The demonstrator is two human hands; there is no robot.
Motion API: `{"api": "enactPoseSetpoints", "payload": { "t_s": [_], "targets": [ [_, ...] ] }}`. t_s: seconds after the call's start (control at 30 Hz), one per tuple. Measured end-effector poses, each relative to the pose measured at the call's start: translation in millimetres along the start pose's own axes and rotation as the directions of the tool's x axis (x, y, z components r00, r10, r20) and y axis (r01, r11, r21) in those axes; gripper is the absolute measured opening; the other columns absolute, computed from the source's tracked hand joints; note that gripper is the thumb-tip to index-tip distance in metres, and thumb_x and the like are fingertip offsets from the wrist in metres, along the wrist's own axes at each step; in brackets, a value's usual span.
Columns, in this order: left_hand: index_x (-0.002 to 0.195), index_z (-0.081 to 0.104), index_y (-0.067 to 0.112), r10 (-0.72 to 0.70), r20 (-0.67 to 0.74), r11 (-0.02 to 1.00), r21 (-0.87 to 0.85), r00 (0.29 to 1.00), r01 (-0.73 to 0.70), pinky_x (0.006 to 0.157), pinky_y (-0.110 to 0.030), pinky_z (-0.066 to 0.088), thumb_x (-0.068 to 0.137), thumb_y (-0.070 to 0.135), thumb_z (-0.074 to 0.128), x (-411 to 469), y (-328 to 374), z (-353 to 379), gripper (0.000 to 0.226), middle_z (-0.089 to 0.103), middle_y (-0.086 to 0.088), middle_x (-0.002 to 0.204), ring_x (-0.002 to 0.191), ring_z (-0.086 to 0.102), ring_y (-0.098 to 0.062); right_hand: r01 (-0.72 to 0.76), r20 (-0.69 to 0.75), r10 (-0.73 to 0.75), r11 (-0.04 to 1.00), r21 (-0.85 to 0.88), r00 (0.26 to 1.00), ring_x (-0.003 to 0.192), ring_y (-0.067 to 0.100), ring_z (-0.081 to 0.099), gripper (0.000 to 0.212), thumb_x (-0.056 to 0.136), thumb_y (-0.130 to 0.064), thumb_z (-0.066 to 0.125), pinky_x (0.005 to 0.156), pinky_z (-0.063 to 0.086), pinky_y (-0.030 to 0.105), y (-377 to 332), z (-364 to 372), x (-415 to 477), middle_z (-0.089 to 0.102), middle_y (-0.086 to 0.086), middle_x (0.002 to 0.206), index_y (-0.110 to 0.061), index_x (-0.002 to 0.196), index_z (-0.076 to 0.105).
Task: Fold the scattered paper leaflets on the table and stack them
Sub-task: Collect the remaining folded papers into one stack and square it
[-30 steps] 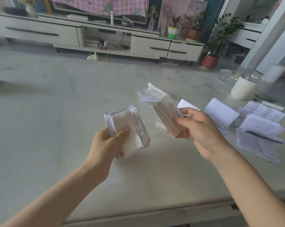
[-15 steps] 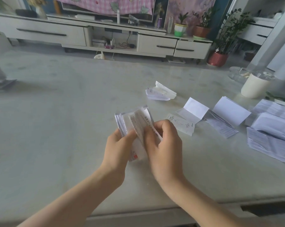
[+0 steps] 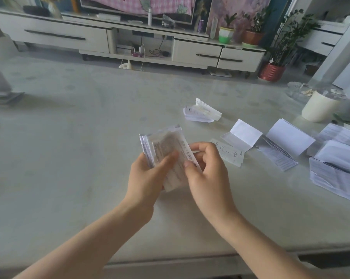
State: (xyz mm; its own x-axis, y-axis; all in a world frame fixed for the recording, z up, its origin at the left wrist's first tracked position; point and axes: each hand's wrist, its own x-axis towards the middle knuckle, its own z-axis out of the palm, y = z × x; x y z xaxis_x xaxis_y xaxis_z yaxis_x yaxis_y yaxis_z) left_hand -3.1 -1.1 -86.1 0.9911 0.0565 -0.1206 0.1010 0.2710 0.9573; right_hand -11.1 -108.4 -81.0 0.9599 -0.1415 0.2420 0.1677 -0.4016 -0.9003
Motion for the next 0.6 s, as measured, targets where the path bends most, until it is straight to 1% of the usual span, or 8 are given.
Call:
{"api": "enactPoseSetpoints", "payload": {
  "t_s": [0.07,0.1,0.17,0.33,0.43,0.5,0.57,0.6],
  "targets": [
    [0.093,0.068,0.017,0.018,0.006,1.000,0.002,1.000,-0.018,0.050,-0.020,0.048,0.082,0.018,0.067,-2,0,2,0.012,0.072,-0.003,0.081,0.068,0.067,-0.012,-0.067,0.029,0.066,0.997,0.035,0.997,0.067,-0.001,0.058,0.006,0.089,-0.013,0.059,0.061,0.044,0.011,0,-6,5,0.064,-0.009,0.075,-0.020,0.088,0.058],
    [0.093,0.069,0.016,0.019,0.012,1.000,0.005,1.000,-0.019,0.048,-0.019,0.047,0.080,0.019,0.069,-4,-1,3,0.013,0.072,-0.003,0.080,0.068,0.068,-0.011,-0.063,0.016,0.062,0.998,0.024,0.998,0.064,-0.002,0.057,0.005,0.088,-0.020,0.060,0.059,0.043,0.010,0,-7,7,0.064,-0.010,0.071,-0.016,0.084,0.061],
    [0.090,0.069,0.016,0.014,0.026,1.000,-0.014,1.000,-0.014,0.049,-0.019,0.048,0.078,0.019,0.070,-6,-2,4,0.013,0.073,-0.002,0.078,0.068,0.069,-0.011,-0.044,-0.019,0.044,0.999,0.004,0.999,0.060,-0.002,0.054,0.017,0.088,-0.025,0.061,0.057,0.041,0.010,4,-7,8,0.062,-0.009,0.065,-0.012,0.078,0.063],
    [0.088,0.068,0.020,0.005,0.021,0.999,-0.048,1.000,-0.004,0.050,-0.020,0.050,0.078,0.022,0.069,-6,-2,4,0.011,0.073,0.001,0.077,0.068,0.069,-0.011,-0.024,-0.075,0.024,1.000,0.003,0.997,0.055,0.000,0.051,0.018,0.090,-0.020,0.059,0.053,0.040,0.012,5,-3,7,0.058,-0.008,0.059,-0.011,0.075,0.061],
    [0.091,0.068,0.019,0.012,0.024,0.999,-0.039,1.000,-0.011,0.050,-0.019,0.050,0.083,0.022,0.065,-5,-2,4,0.009,0.073,0.001,0.077,0.068,0.069,-0.010,0.011,-0.094,-0.012,1.000,-0.011,0.996,0.057,0.001,0.052,0.019,0.090,-0.020,0.059,0.054,0.040,0.012,4,-1,4,0.058,-0.008,0.059,-0.014,0.073,0.057],
    [0.083,0.070,0.021,0.017,0.043,0.999,-0.030,0.999,-0.015,0.051,-0.018,0.049,0.085,0.022,0.063,-6,-3,4,0.008,0.072,0.003,0.074,0.066,0.068,-0.009,0.016,-0.121,-0.017,1.000,-0.007,0.993,0.060,0.003,0.054,0.020,0.091,-0.020,0.057,0.055,0.040,0.014,5,2,-1,0.058,-0.009,0.061,-0.015,0.072,0.055],
    [0.072,0.072,0.026,0.034,0.064,0.999,-0.003,0.997,-0.034,0.054,-0.018,0.050,0.087,0.023,0.060,-7,-3,5,0.019,0.071,0.004,0.072,0.066,0.067,-0.008,0.025,-0.140,-0.026,1.000,-0.006,0.990,0.061,0.007,0.054,0.020,0.092,-0.020,0.056,0.056,0.041,0.018,5,6,-6,0.059,-0.008,0.063,-0.015,0.073,0.055],
    [0.068,0.072,0.028,0.042,0.070,0.999,0.007,0.997,-0.042,0.056,-0.019,0.051,0.088,0.022,0.059,-7,-4,5,0.024,0.070,0.005,0.071,0.066,0.067,-0.008,0.033,-0.151,-0.035,0.999,-0.012,0.988,0.062,0.010,0.055,0.019,0.092,-0.020,0.055,0.059,0.043,0.023,6,8,-8,0.060,-0.007,0.065,-0.014,0.074,0.055]
  ]
}}
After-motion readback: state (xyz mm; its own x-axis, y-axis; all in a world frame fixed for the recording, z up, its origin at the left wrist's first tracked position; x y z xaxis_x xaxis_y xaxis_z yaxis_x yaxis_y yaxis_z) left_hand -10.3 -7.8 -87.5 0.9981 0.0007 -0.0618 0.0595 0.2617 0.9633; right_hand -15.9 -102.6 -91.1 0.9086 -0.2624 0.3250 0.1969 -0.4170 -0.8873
